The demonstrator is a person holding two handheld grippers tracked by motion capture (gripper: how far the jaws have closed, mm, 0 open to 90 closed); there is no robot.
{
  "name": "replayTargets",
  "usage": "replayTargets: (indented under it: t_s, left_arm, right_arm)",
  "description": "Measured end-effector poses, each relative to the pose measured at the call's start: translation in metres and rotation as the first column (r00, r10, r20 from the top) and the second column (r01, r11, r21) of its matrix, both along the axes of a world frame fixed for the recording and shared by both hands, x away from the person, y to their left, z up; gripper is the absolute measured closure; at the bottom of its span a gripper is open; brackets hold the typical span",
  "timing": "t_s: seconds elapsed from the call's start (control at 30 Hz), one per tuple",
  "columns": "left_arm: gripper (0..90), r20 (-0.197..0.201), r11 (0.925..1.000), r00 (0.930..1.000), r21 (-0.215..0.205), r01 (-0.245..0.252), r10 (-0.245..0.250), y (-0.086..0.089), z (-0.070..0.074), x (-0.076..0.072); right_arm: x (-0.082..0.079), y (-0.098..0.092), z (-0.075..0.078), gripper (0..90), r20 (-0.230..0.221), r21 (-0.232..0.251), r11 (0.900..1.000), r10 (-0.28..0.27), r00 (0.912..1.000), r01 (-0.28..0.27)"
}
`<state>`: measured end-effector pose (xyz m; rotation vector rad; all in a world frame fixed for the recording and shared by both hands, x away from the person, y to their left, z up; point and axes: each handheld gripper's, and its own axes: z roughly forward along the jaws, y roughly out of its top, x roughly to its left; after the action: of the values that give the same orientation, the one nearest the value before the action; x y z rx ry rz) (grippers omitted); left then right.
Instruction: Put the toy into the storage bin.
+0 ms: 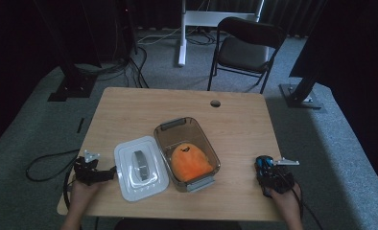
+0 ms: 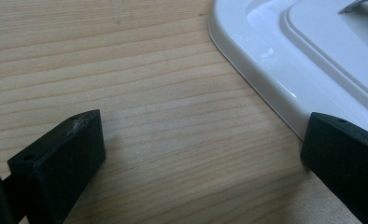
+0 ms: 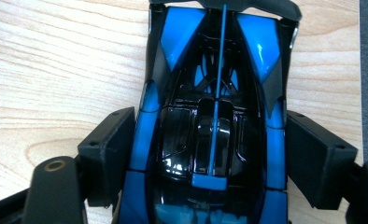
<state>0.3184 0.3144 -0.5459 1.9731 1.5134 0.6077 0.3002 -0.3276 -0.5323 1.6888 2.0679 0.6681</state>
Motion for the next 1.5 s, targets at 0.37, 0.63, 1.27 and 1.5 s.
replayTargets:
  t_s: [0.37,0.63,1.27,1.5]
  left_arm:
    - [0.2,0.000,1.0000,1.0000,0.000,0.000,0.000,0.000,0.000,0.000]
    - [0.2,0.000,1.0000,1.0000,0.000,0.001,-0.001,0.000,0.000,0.000]
    - [0.3,0.000,1.0000,1.0000,0.000,0.001,-0.001,0.000,0.000,0.000]
    - [0.2,0.000,1.0000,1.0000,0.000,0.001,-0.001,0.000,0.000,0.000]
  right_arm:
    - [0.002,0.002,0.011,26.9,0.012,0.019,0.999,0.035,0.9993,-0.035]
    - [-0.001,-0.002,0.023,26.9,0.032,0.041,0.999,0.032,0.9990,-0.034]
    - [0.003,0.008,0.052,26.9,0.068,0.046,0.998,0.040,0.9969,-0.043]
    - [0.007,0.013,0.066,26.9,0.087,0.046,0.997,0.050,0.9950,-0.054]
